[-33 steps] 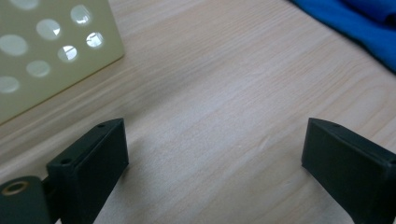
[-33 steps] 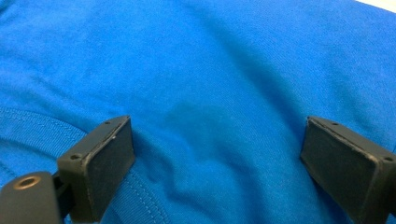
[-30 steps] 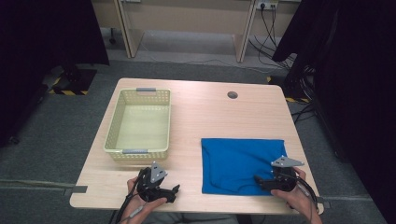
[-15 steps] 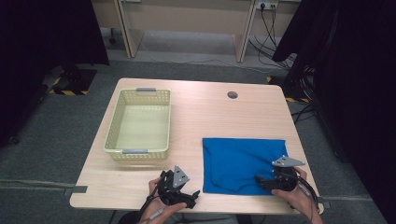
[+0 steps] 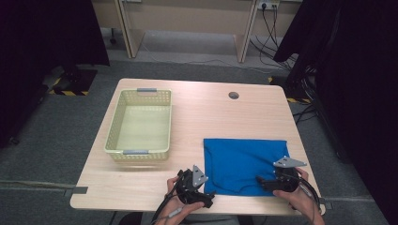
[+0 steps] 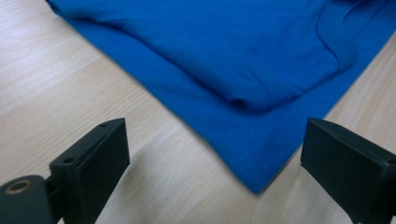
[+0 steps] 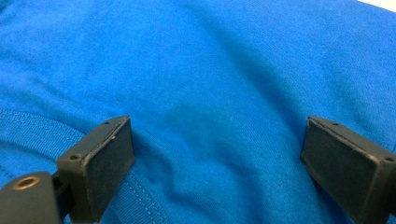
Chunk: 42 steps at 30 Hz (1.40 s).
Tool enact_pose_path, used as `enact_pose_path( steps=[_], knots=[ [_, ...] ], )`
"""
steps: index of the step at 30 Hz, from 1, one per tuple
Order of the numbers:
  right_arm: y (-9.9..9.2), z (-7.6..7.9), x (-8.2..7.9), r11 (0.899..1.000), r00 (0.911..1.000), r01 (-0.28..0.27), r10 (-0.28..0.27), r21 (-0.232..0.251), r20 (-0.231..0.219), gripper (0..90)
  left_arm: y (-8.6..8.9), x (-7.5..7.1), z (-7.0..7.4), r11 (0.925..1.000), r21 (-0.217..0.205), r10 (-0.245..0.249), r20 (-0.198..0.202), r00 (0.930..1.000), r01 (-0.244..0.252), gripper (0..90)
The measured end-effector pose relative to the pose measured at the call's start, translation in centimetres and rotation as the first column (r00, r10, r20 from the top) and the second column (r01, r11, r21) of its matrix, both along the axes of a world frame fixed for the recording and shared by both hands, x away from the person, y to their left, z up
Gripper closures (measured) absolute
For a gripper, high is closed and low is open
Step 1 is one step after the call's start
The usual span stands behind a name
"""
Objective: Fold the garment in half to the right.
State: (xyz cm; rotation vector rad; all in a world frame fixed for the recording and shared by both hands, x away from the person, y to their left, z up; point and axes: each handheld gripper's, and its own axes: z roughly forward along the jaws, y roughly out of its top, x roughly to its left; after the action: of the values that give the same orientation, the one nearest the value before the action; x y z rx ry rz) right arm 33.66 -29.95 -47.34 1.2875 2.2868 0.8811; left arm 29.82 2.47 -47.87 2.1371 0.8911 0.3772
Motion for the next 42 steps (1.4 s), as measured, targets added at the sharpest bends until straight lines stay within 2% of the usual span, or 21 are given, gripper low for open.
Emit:
enact_pose_path(
  steps=[8,15,22,28,31,33,39,42],
  knots=[
    [-0.1,0.0,-0.1,1.0,0.9999,-0.01,0.01,0.002,0.003,10.0,-1.5,0.2,0.1,0.9997,0.004,-0.025,-0.003,0.9997,0.025,7.5],
    [-0.6,0.0,-0.4,1.0,0.9999,-0.016,0.016,-0.004,-0.001,10.0,-1.9,0.2,0.4,0.9996,0.002,-0.027,0.003,0.9996,0.027,7.0],
    [-0.7,0.0,-0.7,1.0,1.0,-0.008,0.008,-0.004,-0.001,9.9,-2.2,-0.3,-0.1,0.9998,0.016,-0.012,0.001,0.9999,0.012,6.5],
    [-0.7,0.0,-0.7,1.0,0.9999,-0.011,0.011,-0.005,-0.002,10.0,-3.6,0.2,0.1,0.9998,0.015,-0.01,0.012,0.9999,0.01,6.3],
    [-0.7,0.0,-0.7,1.0,0.9999,-0.011,0.011,-0.005,-0.004,9.9,-4.4,0.5,-0.3,0.9995,0.029,-0.01,-0.01,0.9999,0.01,6.3],
    [-0.7,0.0,-0.7,1.0,0.9999,-0.013,0.013,-0.005,-0.004,10.0,-4.5,0.6,-0.3,0.9998,0.019,-0.006,-0.01,0.9999,0.007,7.6],
    [-0.7,0.1,-0.7,1.0,0.9999,-0.009,0.009,-0.006,-0.008,9.9,-4.3,0.2,-0.2,0.9995,-0.023,-0.022,0.015,0.9996,0.022,36.0],
    [-0.7,0.1,-0.7,1.0,0.9999,-0.009,0.009,-0.007,-0.009,9.9,-4.5,-0.2,-0.2,0.9983,-0.037,-0.045,0.023,0.9987,0.046,55.9]
  ],
)
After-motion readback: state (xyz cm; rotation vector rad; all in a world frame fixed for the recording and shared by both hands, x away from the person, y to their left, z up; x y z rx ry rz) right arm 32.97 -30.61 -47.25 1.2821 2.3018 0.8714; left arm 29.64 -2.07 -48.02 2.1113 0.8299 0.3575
